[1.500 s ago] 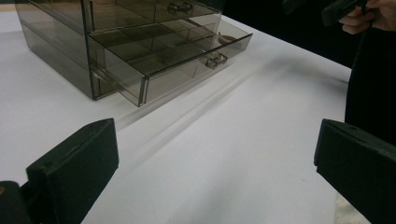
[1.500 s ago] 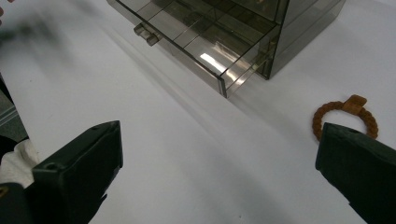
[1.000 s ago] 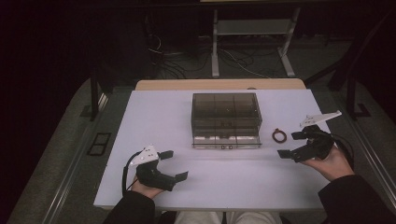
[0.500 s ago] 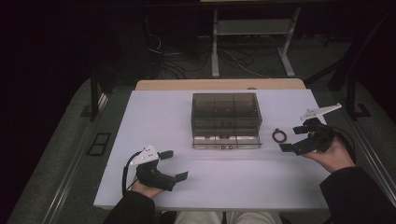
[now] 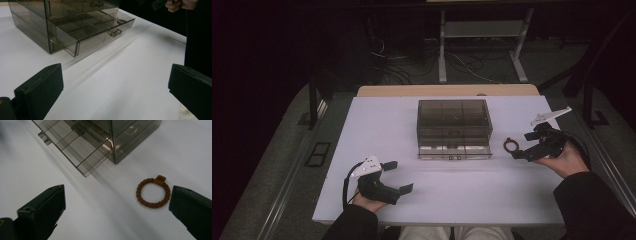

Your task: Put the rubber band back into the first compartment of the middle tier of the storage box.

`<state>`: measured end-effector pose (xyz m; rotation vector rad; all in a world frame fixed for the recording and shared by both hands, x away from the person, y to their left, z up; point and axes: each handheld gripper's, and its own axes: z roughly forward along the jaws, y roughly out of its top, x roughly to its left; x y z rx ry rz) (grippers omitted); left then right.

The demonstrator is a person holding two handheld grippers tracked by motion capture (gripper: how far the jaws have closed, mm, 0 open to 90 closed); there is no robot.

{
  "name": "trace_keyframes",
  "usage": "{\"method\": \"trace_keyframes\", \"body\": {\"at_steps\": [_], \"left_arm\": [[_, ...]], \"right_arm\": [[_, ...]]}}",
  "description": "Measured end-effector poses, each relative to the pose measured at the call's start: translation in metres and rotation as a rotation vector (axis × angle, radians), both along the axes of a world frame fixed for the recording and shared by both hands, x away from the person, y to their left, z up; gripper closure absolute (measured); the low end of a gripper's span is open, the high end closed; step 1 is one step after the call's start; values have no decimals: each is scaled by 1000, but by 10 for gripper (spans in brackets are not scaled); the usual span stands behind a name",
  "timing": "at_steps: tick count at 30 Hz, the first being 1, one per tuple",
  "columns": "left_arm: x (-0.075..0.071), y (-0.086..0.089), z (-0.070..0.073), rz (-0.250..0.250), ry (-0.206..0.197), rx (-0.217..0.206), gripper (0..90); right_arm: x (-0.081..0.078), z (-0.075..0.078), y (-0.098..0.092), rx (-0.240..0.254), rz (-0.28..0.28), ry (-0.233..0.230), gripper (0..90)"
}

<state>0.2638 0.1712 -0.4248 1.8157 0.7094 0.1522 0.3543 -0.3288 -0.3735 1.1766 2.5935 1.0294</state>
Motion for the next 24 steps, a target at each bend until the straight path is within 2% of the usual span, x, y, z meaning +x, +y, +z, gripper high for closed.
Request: {"method": "trace_keyframes", "body": {"at_steps": [8, 17, 24], "left_arm": [[0, 0, 0, 1, 0, -3, 0], [0, 1, 0, 5, 2, -9, 0], [0, 1, 0, 6, 1, -9, 0]], "right_arm": [[6, -6, 2, -13, 11, 11, 1], [14, -21, 7, -51, 24, 35, 1], [17, -26, 8, -56, 32, 40, 1]]}}
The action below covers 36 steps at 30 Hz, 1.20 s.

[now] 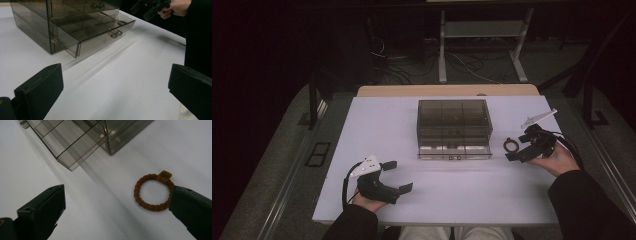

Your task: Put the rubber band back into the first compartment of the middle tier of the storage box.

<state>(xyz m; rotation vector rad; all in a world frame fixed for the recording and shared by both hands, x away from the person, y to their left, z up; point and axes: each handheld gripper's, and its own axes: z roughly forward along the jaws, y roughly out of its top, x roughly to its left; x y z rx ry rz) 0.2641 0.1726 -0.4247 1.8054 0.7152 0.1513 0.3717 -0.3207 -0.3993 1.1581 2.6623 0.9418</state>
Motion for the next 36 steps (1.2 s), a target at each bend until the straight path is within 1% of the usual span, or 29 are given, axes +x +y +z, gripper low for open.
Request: {"method": "trace_keyframes", "body": {"at_steps": [8, 11, 22, 36], "left_arm": [[0, 1, 0, 3, -2, 2, 0], [0, 1, 0, 4, -1, 2, 0], [0, 1, 0, 3, -1, 4, 0], [1, 0, 0, 3, -1, 4, 0]], "right_arm": [[6, -9, 0, 2, 4, 5, 1], [8, -13, 1, -4, 7, 14, 1], [17, -23, 3, -12, 22, 20, 1], [22, -32, 7, -22, 40, 31, 1]]}}
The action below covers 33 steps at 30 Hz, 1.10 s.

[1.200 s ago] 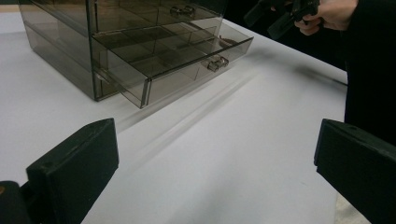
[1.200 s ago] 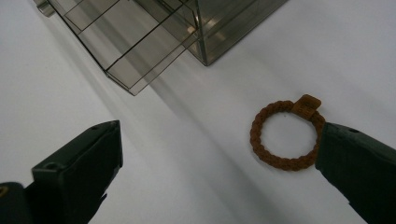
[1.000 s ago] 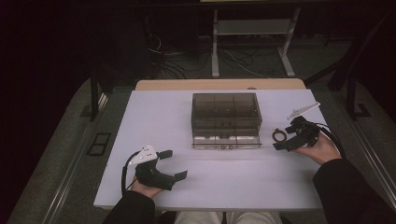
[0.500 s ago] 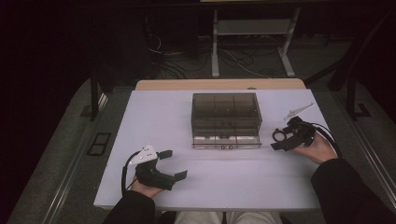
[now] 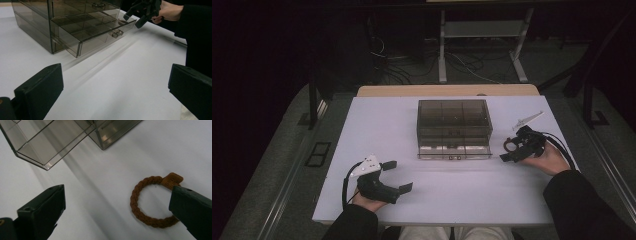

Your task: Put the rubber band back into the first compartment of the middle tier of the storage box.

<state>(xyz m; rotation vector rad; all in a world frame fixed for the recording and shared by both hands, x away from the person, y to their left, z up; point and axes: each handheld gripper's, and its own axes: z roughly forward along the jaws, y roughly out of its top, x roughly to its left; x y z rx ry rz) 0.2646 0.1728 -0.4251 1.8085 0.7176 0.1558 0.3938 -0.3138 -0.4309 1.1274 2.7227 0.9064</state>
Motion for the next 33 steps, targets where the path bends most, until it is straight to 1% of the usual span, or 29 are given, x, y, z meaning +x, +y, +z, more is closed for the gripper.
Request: {"method": "trace_keyframes", "body": {"at_steps": [1, 6, 8, 10, 11, 12, 13, 14, 15, 17, 18, 19, 21, 22, 23, 29, 30, 31, 33], "left_arm": [[0, 0, 0, 0, 0, 0, 0], [0, 0, 0, -1, 1, -1, 0], [0, 0, 0, -2, 1, 0, 0], [0, 0, 0, -2, 1, 0, 0], [0, 0, 0, -2, 1, 0, 0], [0, 0, 0, -2, 1, 0, 0], [0, 0, 0, -1, 1, -1, 0], [0, 0, 0, -2, 1, 0, 0], [0, 0, 0, -2, 1, 0, 0], [0, -1, 0, -5, 1, 1, 0], [0, -1, 0, -6, 0, 2, 0], [0, -1, 0, -6, 0, 3, 0], [0, -1, 0, -7, 0, 1, 0], [0, -1, 0, -7, 0, 1, 0], [0, -1, 0, -6, 0, 1, 0], [0, -1, 0, -7, 0, 2, 0], [0, -1, 0, -6, 0, 2, 0], [0, -1, 0, -4, -1, 2, 0], [0, -1, 0, 1, -3, 5, 0]], "right_arm": [[1, 0, 0, 3, 6, 6, 57], [2, -2, 0, -1, 3, 8, 64], [3, -3, -1, 1, 6, 13, 133], [3, -3, -2, 3, 4, 9, 142], [4, -3, -3, -4, 1, 4, 172], [4, -3, -3, -4, 1, 4, 172], [4, -3, -4, -2, 3, 4, 205], [4, -4, -4, -3, 7, 9, 275], [4, -4, -4, -3, 7, 9, 275], [4, -4, -5, -4, 0, 5, 349], [4, -3, -5, -12, -8, -7, 382], [4, -3, -6, -9, -8, -14, 419], [5, -2, -8, -8, -16, -19, 462], [5, -2, -9, -11, -17, -26, 502], [5, -2, -9, -11, -17, -26, 502], [6, -4, -12, -19, -17, -14, 611], [6, -5, -13, -24, -14, -13, 643], [6, -5, -13, -24, -14, -13, 643], [6, -5, -13, -30, -13, -17, 675]]}}
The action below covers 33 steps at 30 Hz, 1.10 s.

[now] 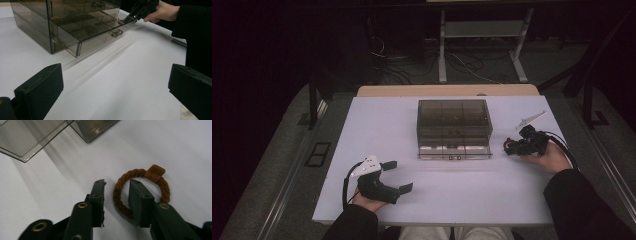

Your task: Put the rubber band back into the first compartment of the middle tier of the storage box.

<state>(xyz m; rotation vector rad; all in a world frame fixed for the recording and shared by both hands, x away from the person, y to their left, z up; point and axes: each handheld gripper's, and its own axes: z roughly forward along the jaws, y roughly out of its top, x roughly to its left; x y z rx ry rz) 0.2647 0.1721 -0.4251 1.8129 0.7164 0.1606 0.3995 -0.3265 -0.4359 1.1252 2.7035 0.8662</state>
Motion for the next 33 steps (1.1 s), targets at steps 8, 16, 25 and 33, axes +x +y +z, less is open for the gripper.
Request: {"method": "trace_keyframes", "body": {"at_steps": [8, 16, 25, 33], "left_arm": [[0, 0, 0, 0, -1, 6, 0], [0, 0, 0, -1, -4, 14, 0], [1, 1, -1, 2, -4, 10, 0], [1, 1, -1, 8, -7, 9, 0]], "right_arm": [[-1, 0, 1, -24, 8, -13, 786], [-2, -2, -2, 6, -29, 4, 847], [-8, 1, -7, 88, -91, 25, 853], [-16, 12, -10, 164, -113, 24, 853]]}}
